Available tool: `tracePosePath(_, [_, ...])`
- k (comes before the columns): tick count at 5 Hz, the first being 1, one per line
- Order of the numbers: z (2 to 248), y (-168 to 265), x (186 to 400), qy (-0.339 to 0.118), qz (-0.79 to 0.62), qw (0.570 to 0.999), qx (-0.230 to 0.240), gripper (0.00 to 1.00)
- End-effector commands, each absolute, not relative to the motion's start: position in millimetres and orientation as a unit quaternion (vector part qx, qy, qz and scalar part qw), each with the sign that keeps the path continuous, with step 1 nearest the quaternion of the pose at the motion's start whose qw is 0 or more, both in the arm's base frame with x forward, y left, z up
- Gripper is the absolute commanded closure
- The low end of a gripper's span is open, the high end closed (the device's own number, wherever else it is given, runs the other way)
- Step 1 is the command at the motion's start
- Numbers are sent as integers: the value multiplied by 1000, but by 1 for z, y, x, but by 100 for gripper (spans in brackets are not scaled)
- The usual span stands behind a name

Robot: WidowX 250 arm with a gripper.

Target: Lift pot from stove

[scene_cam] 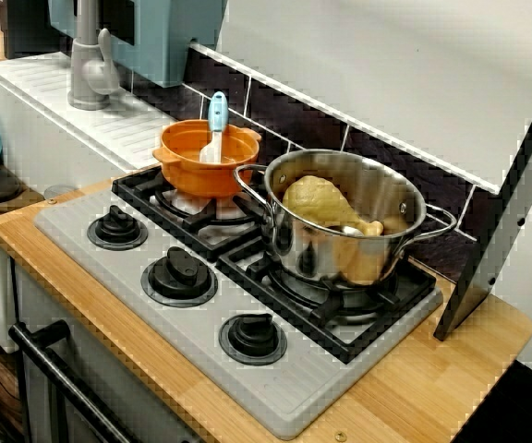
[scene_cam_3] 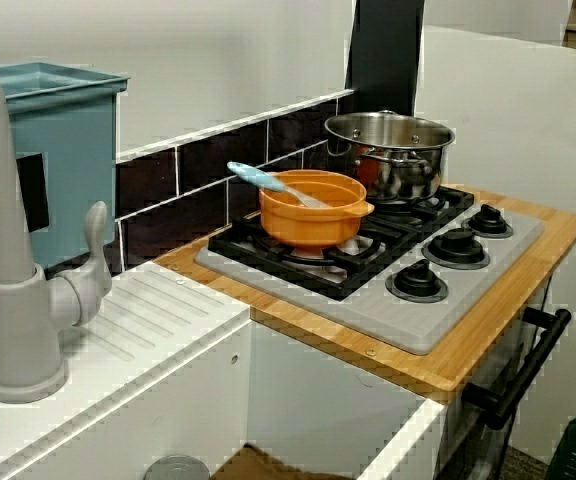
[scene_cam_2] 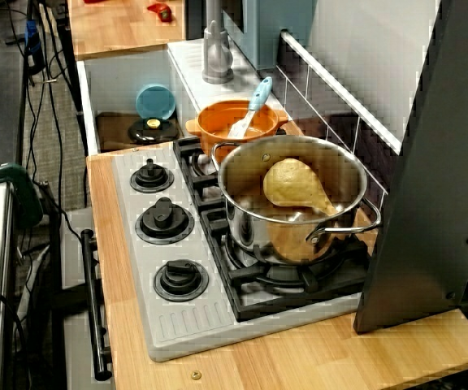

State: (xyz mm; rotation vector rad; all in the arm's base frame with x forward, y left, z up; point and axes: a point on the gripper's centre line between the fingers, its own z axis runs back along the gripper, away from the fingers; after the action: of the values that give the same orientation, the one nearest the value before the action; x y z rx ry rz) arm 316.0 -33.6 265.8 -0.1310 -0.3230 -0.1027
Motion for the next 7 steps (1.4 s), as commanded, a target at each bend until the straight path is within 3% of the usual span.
tracePosePath(1, [243,15,319,-178,-25,983,-32,0])
tracePosePath(3, [223,35,317,-175,19,984,2,0])
tracePosePath(7, [190,49,319,-135,1,991,3,0])
